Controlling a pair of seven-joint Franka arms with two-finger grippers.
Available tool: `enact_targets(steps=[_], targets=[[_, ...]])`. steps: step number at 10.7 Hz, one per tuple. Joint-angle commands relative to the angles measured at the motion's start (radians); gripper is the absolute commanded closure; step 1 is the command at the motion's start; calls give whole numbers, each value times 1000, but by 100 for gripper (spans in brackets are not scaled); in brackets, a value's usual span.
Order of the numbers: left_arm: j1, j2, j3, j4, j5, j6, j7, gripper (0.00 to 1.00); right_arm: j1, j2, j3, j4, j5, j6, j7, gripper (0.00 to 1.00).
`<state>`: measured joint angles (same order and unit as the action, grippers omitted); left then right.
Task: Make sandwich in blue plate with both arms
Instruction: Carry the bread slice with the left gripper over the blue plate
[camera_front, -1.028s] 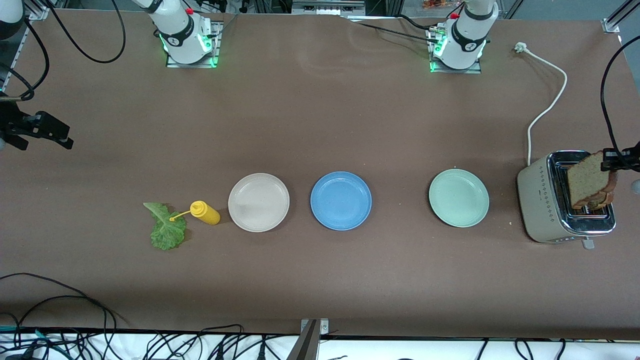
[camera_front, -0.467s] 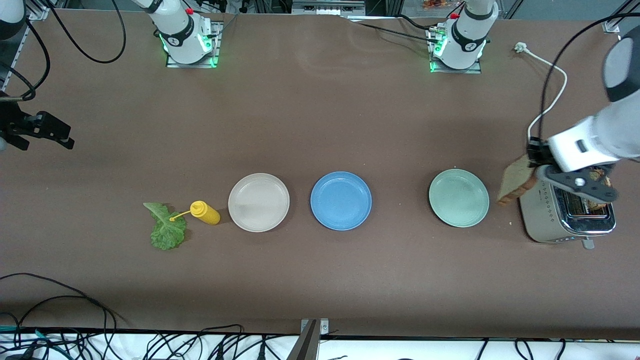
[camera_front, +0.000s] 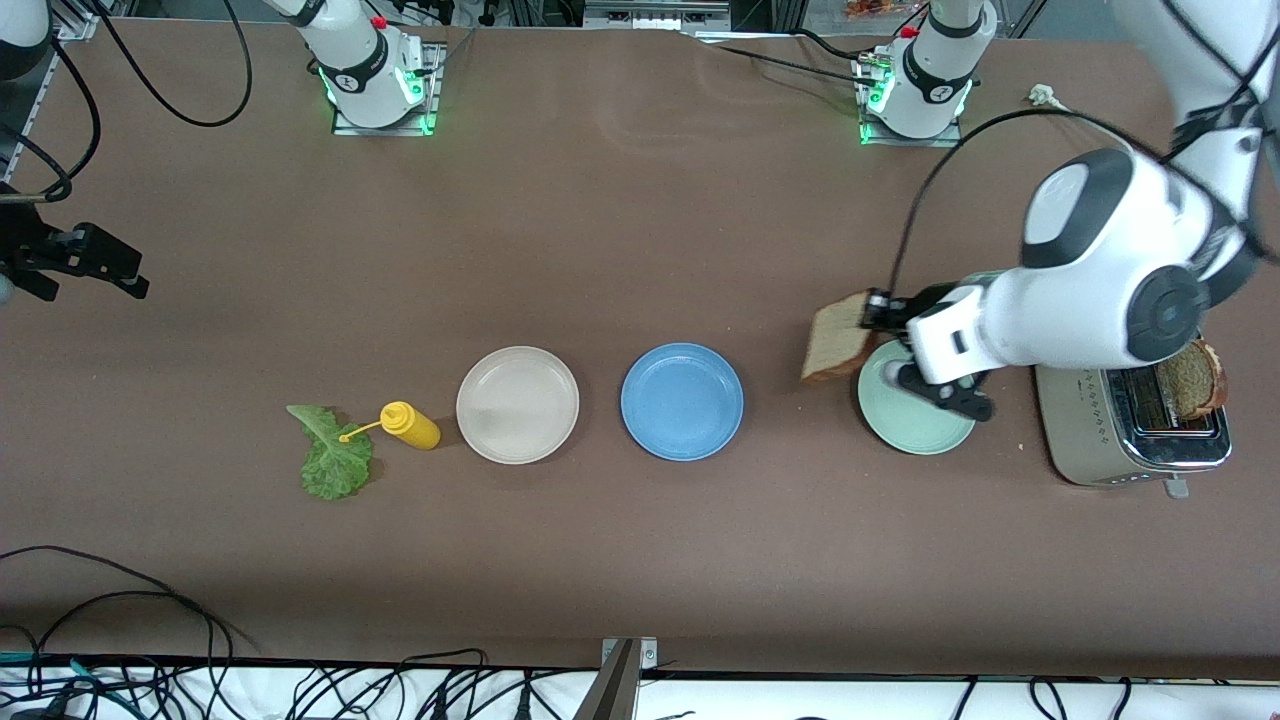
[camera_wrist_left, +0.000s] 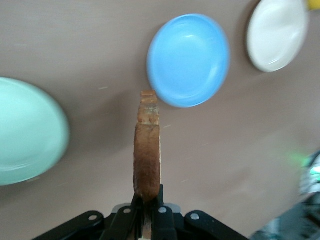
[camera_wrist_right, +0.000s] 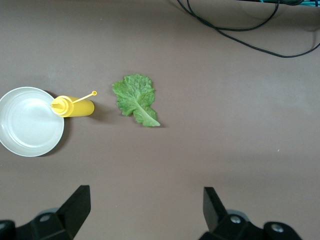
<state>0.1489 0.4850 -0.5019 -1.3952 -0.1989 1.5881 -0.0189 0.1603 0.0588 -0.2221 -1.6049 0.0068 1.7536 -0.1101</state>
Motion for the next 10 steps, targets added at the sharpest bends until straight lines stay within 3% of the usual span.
enact_targets(steps=[1, 4, 7, 8, 10], targets=[[-69, 124, -1, 27, -239, 180, -72, 100, 2, 4, 3, 20, -18, -20, 10, 0], [-115, 239, 0, 27, -454, 324, -50, 100, 2, 4, 3, 19, -18, -19, 10, 0], [-123, 355, 0, 27, -518, 357, 45, 100, 2, 4, 3, 19, -18, -19, 10, 0], [-123, 378, 3, 22, -572, 357, 80, 100, 2, 4, 3, 19, -18, -20, 10, 0], [-120, 402, 14, 24, -570, 357, 123, 100, 2, 4, 4, 19, -18, -20, 10, 0]])
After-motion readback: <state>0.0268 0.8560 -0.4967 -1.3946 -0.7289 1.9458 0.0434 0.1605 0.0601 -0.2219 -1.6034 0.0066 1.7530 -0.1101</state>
